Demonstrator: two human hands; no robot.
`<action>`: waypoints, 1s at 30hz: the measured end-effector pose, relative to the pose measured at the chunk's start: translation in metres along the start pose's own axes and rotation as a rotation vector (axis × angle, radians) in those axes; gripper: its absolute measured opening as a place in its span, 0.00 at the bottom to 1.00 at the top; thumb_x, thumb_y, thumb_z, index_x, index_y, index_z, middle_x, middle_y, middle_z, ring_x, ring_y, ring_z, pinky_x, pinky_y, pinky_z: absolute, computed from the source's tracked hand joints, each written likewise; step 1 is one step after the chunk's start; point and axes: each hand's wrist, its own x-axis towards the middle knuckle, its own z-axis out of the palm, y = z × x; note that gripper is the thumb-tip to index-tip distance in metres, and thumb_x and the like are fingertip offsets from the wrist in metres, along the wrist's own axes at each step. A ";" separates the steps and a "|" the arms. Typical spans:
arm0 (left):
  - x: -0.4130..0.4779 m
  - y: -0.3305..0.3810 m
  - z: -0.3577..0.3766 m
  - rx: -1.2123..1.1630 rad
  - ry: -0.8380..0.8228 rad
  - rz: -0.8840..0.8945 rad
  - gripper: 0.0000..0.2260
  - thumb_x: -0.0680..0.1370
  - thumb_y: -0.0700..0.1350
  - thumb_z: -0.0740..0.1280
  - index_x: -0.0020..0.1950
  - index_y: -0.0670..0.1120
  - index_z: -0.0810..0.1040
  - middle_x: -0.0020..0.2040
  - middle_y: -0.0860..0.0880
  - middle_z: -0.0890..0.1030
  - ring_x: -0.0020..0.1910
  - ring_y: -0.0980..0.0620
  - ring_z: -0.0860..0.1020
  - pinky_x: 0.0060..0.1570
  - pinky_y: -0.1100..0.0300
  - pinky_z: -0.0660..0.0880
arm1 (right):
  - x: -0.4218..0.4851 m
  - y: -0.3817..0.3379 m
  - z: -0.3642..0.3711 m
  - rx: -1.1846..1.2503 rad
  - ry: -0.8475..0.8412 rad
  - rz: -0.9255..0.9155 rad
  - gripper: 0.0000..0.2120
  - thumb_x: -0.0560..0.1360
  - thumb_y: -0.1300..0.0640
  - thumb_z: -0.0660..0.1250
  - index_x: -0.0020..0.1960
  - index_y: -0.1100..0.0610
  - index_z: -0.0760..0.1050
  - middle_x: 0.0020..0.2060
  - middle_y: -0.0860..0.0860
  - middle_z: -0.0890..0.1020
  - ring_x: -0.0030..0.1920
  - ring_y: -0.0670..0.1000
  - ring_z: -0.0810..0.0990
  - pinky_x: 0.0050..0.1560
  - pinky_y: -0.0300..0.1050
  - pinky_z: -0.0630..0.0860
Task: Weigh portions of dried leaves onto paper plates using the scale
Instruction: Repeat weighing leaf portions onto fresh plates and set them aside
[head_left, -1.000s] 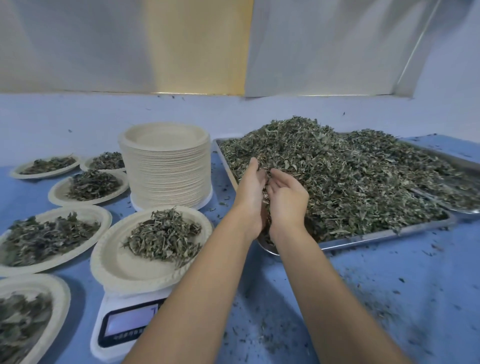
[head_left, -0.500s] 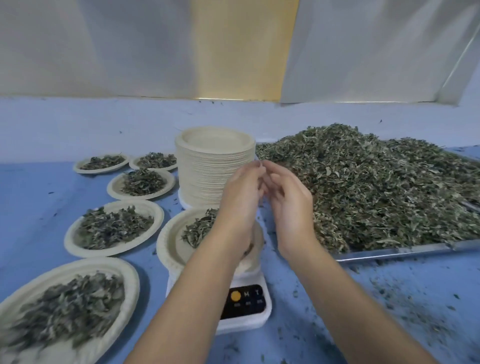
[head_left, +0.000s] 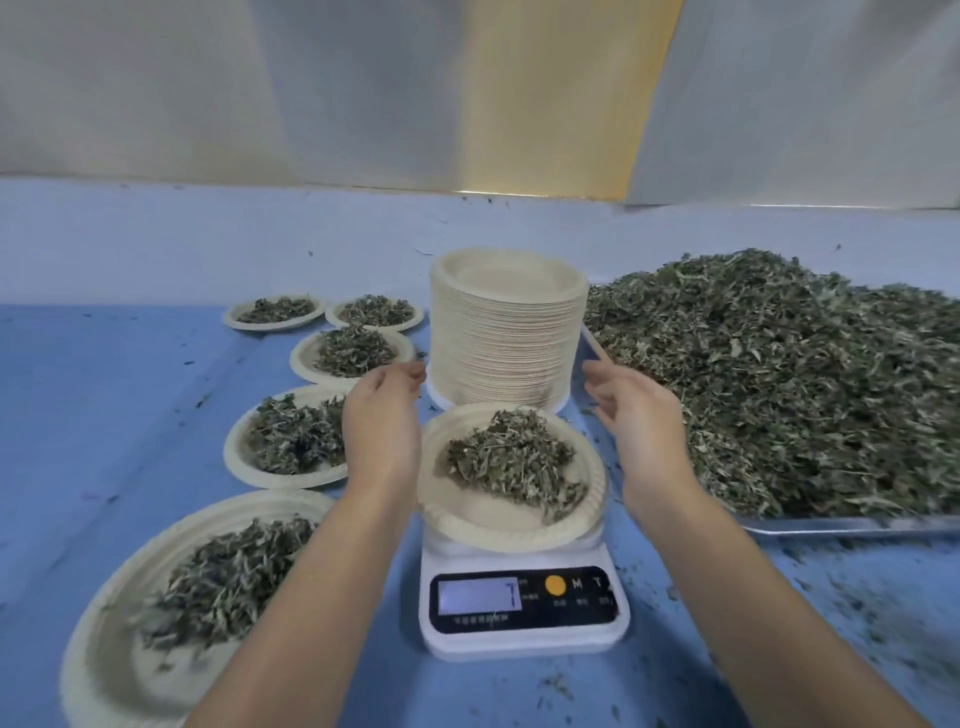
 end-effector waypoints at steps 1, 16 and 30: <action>0.002 -0.002 0.000 0.004 0.017 -0.012 0.11 0.79 0.39 0.58 0.52 0.47 0.80 0.51 0.53 0.80 0.53 0.56 0.77 0.51 0.60 0.69 | -0.002 0.002 -0.002 -0.011 -0.018 0.001 0.15 0.77 0.64 0.59 0.46 0.48 0.80 0.48 0.42 0.82 0.53 0.41 0.78 0.46 0.32 0.70; 0.005 -0.018 0.001 -0.009 0.003 -0.182 0.12 0.78 0.38 0.59 0.58 0.42 0.78 0.57 0.45 0.79 0.57 0.49 0.75 0.55 0.56 0.69 | -0.012 0.009 0.003 0.078 -0.090 0.065 0.15 0.77 0.66 0.58 0.50 0.52 0.80 0.56 0.50 0.81 0.59 0.48 0.77 0.56 0.39 0.70; 0.035 0.015 -0.037 -0.050 -0.070 -0.342 0.06 0.77 0.37 0.66 0.50 0.45 0.80 0.46 0.42 0.81 0.41 0.44 0.80 0.42 0.51 0.78 | -0.008 -0.019 0.049 0.312 -0.116 0.081 0.14 0.75 0.70 0.57 0.45 0.59 0.80 0.53 0.56 0.83 0.58 0.53 0.80 0.66 0.51 0.72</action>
